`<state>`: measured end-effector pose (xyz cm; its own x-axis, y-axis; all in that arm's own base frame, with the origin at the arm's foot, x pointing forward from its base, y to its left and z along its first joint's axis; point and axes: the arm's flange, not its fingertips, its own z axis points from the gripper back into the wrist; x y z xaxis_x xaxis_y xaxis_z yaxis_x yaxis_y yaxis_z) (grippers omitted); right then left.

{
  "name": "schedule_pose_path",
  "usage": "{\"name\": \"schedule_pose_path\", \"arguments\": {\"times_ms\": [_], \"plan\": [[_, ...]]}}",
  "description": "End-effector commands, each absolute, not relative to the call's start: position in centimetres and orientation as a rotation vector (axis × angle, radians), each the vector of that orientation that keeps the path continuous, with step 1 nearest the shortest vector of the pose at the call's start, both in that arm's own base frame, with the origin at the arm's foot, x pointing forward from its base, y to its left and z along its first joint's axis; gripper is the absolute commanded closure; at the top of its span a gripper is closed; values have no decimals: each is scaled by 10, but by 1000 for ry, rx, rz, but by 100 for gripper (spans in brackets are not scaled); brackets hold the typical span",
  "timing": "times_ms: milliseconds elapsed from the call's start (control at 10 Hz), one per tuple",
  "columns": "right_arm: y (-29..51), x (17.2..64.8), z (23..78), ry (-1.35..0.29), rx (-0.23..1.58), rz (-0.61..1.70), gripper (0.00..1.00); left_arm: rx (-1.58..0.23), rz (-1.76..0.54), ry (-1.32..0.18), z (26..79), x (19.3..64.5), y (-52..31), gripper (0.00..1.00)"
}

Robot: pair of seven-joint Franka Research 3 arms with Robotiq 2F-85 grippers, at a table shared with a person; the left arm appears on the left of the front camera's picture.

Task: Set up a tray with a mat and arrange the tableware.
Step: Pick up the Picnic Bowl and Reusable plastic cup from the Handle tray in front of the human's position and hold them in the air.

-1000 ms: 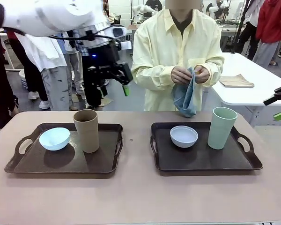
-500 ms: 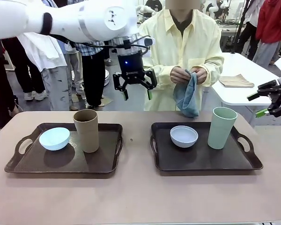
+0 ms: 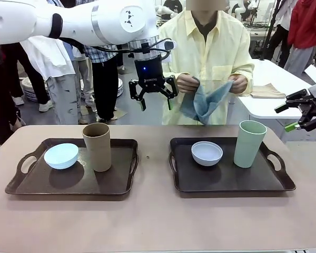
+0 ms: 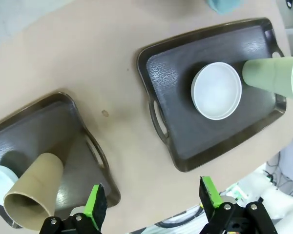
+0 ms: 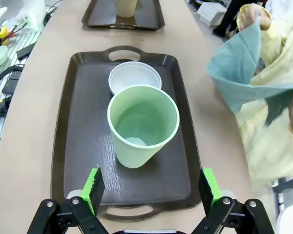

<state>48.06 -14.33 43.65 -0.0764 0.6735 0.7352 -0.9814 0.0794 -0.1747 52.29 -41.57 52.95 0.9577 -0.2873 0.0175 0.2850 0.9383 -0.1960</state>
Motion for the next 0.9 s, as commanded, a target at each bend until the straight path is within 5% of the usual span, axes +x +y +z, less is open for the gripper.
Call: {"name": "schedule_pose_path", "arguments": {"times_ms": [0,400,800], "plan": [[-142,481,437,-805,497,1466,0,-199,-293,15,527,523,-417,0],[-141,518,387,-626,837,1423,0,-136,-206,86,508,546,-463,0],[-132,524,359,-583,813,1396,0,-132,-252,112,478,553,-487,0]]}}
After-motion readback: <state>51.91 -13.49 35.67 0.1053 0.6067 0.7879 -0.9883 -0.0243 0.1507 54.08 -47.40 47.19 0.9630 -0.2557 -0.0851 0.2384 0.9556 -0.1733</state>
